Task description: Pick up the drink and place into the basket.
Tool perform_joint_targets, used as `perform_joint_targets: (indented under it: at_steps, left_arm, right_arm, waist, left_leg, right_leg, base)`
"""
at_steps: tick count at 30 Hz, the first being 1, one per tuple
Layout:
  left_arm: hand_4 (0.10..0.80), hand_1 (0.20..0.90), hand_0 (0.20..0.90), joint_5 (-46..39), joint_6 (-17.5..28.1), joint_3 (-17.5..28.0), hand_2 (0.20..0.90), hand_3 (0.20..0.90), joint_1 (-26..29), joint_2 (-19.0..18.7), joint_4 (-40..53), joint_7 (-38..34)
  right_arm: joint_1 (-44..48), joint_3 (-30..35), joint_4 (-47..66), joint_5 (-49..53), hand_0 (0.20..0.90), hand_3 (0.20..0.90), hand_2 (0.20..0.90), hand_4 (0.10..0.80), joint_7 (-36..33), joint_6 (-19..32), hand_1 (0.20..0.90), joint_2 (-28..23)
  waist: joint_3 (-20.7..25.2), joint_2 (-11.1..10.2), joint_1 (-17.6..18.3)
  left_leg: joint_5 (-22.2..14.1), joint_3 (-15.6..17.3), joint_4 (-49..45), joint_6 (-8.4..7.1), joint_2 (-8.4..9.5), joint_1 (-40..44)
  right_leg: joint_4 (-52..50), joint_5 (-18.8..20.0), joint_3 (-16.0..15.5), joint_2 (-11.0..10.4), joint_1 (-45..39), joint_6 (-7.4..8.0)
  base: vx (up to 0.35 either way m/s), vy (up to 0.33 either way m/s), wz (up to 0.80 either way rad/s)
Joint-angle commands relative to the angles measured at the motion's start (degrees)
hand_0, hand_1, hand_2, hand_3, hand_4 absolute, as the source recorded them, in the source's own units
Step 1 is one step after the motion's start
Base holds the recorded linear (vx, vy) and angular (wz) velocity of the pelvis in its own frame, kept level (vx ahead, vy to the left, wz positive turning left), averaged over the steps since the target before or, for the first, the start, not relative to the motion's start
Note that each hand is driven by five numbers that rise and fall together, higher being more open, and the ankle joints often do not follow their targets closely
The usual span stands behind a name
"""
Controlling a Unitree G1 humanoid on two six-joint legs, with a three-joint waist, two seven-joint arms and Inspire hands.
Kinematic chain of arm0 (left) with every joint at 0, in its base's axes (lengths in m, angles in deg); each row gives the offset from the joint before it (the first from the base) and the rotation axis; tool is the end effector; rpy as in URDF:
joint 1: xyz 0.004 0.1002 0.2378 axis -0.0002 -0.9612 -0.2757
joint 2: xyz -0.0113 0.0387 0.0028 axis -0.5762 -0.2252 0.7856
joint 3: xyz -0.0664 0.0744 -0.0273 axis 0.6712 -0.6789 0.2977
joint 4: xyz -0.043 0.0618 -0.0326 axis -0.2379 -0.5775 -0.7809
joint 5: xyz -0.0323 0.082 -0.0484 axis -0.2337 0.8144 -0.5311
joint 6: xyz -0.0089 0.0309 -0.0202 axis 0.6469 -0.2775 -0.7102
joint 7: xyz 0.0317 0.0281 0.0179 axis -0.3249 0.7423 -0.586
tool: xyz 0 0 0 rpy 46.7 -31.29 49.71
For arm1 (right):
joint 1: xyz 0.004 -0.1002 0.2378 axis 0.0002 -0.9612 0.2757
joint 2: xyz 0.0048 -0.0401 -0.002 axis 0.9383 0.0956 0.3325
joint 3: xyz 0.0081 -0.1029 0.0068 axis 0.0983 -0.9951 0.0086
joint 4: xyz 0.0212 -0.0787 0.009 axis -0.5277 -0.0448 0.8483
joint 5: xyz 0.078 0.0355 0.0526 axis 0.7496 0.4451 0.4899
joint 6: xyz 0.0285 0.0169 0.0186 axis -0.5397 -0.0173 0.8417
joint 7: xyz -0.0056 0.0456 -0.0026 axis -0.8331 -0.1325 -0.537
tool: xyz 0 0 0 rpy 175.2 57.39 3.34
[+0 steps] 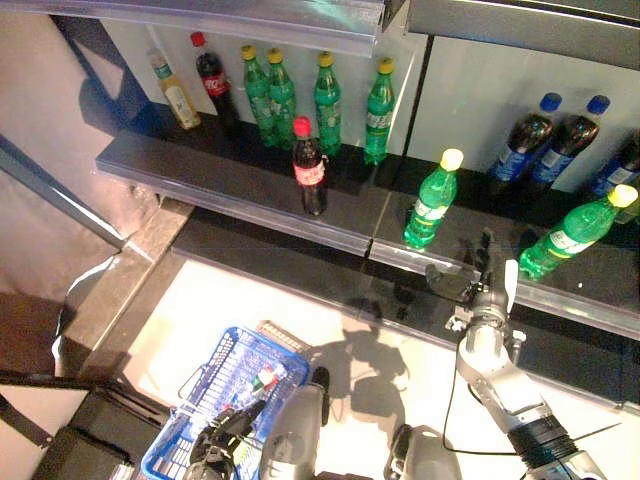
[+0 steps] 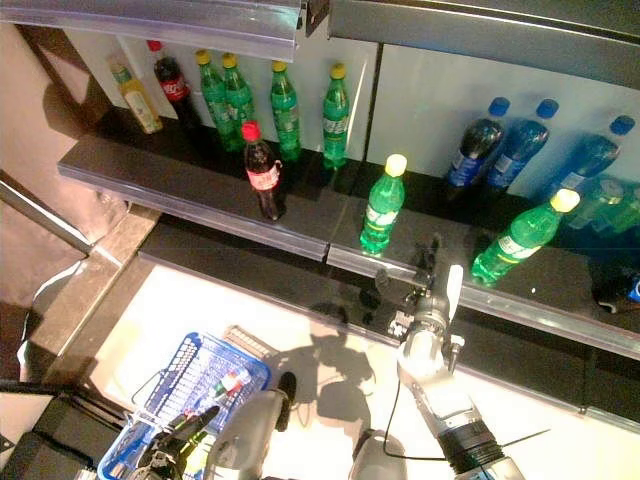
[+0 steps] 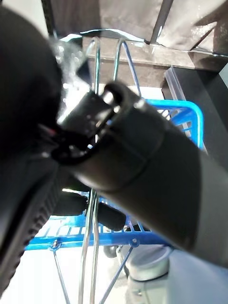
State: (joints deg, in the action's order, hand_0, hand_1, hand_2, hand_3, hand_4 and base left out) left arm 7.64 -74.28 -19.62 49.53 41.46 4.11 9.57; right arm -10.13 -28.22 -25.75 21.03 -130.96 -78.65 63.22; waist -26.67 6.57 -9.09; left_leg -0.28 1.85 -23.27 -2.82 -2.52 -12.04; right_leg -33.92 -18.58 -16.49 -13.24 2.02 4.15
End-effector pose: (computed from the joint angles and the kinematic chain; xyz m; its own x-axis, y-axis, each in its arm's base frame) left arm 0.0844 0.2120 -0.1060 0.5388 0.2717 -0.7974 -0.6834 0.6944 -0.2253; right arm 0.2321 -0.1825 0.0585 0.8867 -0.4623 -0.0117 0.4493 0.8672 -0.2145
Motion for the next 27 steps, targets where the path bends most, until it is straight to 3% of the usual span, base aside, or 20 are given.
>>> perform_joint_targets:
  at_steps: [1, 17, 27]
  left_arm:
    - [0.1, 0.3, 0.3, 5.71, 4.78, -4.68, 0.3, 0.2, -9.71, -2.89, 7.31, 3.41]
    - [0.1, 0.3, 0.3, 10.06, 3.97, -4.46, 0.3, 0.2, -14.73, -6.61, 9.41, 5.04]
    - [0.1, 0.3, 0.3, 10.52, 2.3, -4.58, 0.3, 0.2, -13.68, -10.0, 9.72, 5.52]
  right_arm:
    - [3.48, 4.19, 4.47, -0.89, 0.9, 0.9, 0.9, 0.8, -2.84, 4.21, 0.9, 1.48]
    - [5.52, 4.89, 2.51, -2.21, 0.9, 0.9, 0.9, 0.8, -6.18, 4.83, 0.9, 4.1]
    - [14.91, 7.16, -0.04, -2.37, 0.9, 0.9, 0.9, 0.8, -10.6, 2.57, 0.9, 2.97]
  waist:
    - [3.02, -1.07, -0.54]
    - [2.31, -1.72, -3.56]
    - [1.18, -2.43, -5.59]
  left_leg:
    - [5.49, -0.83, -5.13, -2.63, -0.1, -5.4]
    - [2.47, -1.78, -6.87, -0.66, 1.11, -4.79]
    - [-0.08, -2.12, -8.19, 0.21, 2.35, -6.65]
  right_leg:
    - [3.79, 8.06, -1.48, 1.11, -0.25, -3.49]
    - [3.83, 10.49, -2.29, 1.23, -2.43, -0.82]
    - [5.48, 12.2, -2.54, 0.69, -2.68, 0.78]
  base:
    - [0.154, 0.029, 0.08]
    - [0.119, -0.02, 0.07]
    - [0.036, -0.015, 0.05]
